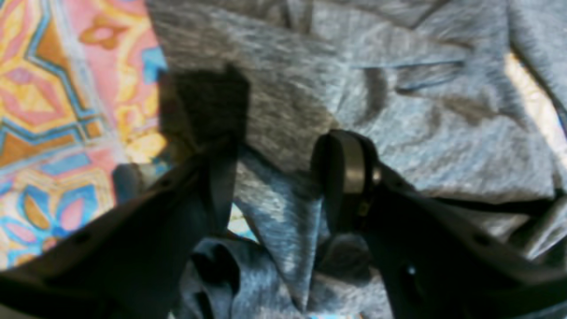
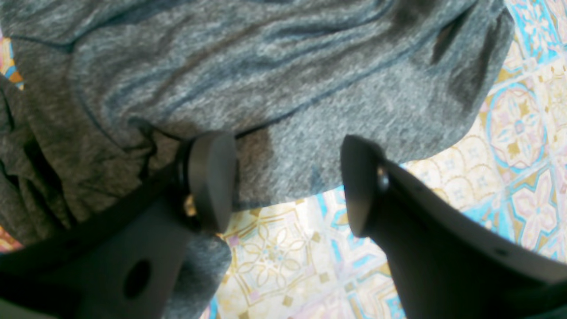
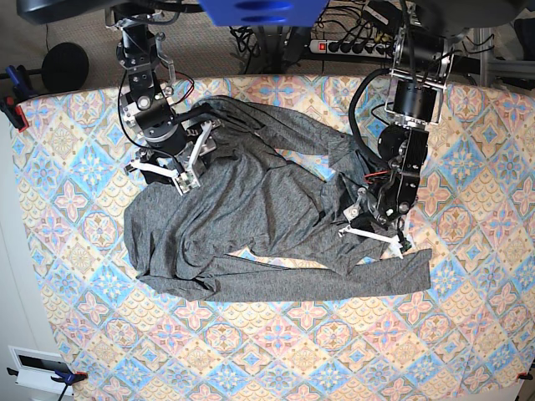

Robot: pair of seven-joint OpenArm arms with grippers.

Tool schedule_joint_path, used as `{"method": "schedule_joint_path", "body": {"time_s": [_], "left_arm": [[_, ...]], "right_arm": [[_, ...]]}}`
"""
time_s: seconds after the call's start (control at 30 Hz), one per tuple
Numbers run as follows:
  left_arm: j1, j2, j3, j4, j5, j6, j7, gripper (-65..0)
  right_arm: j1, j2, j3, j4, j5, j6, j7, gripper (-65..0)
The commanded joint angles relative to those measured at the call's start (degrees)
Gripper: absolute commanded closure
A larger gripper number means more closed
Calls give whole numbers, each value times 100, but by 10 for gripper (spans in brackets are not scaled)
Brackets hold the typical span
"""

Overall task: Layout the t-shirt on the table in an organized manner, then fold the t-shirt properly
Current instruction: 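Pull the grasped fabric with the left gripper toward the sleeve end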

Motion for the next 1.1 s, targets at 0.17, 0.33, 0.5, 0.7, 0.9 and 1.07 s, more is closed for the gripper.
{"method": "schedule_joint_path", "body": {"time_s": [0.17,0.33,0.5,0.7,0.9,1.07], "left_arm": [[-130,-17,111,109,11,-32,-58,-255],[72,-228,243,663,-6,-194,-102,-146],[335,-369,251,1182,11,-432,-75,-103],[432,-369,243,1173,29,-432,-84,-105],[415,-343,84,988,29,-423,-49,-138],[291,-325,23,760,29,-423,189,-232]], "right_arm": [[57,21,14,89,3,-23,114,-368],[57,21,14,89,3,-23,114,-368],[57,21,14,89,3,-23,114,-368],[57,21,14,89,3,-23,114,-368],[57,12,14,89,3,-23,114,-368],[49,21,14,89,3,-23,114,-368]]}}
